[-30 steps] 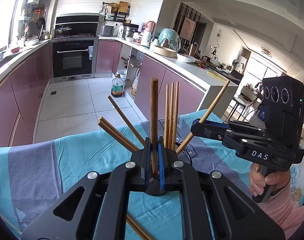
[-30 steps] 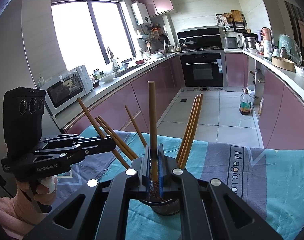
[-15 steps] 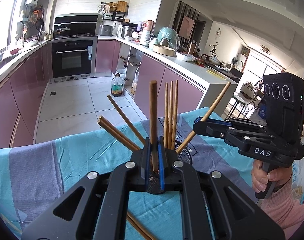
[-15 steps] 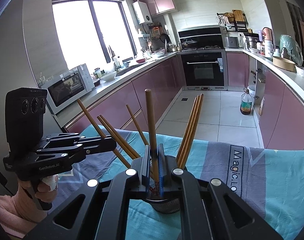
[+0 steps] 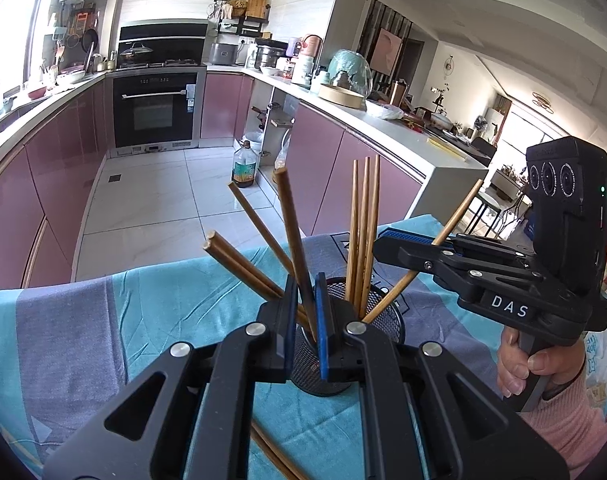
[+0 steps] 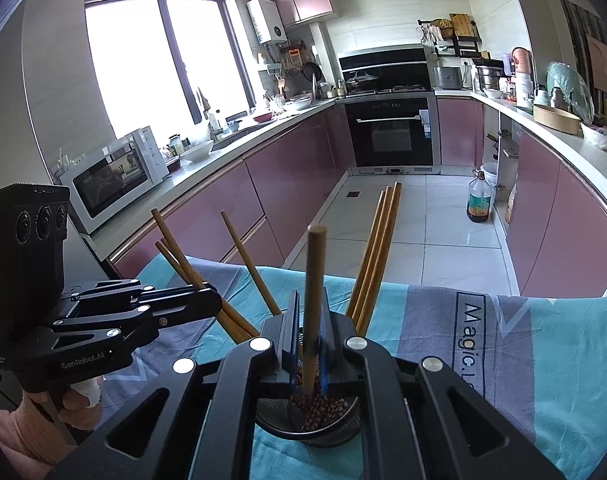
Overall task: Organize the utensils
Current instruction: 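Open both tools and withdraw them from the mesh cup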
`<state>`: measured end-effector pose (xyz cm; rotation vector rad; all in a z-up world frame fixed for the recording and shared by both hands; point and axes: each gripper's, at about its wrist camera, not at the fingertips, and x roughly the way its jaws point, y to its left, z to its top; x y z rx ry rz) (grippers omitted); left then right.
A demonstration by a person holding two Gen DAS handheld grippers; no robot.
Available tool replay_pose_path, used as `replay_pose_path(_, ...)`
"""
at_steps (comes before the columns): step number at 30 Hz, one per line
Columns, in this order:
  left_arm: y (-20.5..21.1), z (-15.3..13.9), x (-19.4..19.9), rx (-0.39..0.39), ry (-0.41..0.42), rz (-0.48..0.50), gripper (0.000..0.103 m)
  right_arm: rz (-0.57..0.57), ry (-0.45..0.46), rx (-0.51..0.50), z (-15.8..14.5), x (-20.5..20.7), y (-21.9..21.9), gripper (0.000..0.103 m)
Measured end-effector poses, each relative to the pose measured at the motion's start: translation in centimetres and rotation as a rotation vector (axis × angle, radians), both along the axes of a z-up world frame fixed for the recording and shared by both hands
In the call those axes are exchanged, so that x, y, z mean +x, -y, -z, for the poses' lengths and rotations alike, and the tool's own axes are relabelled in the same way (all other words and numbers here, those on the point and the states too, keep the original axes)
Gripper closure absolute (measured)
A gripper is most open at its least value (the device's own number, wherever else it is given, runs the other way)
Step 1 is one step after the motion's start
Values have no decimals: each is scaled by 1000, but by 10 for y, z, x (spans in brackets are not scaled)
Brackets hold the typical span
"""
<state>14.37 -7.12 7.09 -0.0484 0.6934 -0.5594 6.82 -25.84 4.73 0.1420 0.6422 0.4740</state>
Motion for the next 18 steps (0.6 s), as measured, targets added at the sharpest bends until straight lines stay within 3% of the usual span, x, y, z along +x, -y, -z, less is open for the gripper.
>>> replay_pose_path(11, 4, 1, -1, 10, 8, 4, 95, -40, 3, 27, -10, -3, -1, 98)
replay_pose_path(18, 2, -2, -7, 6, 23, 5, 89, 6, -19, 20, -3, 9, -2, 89)
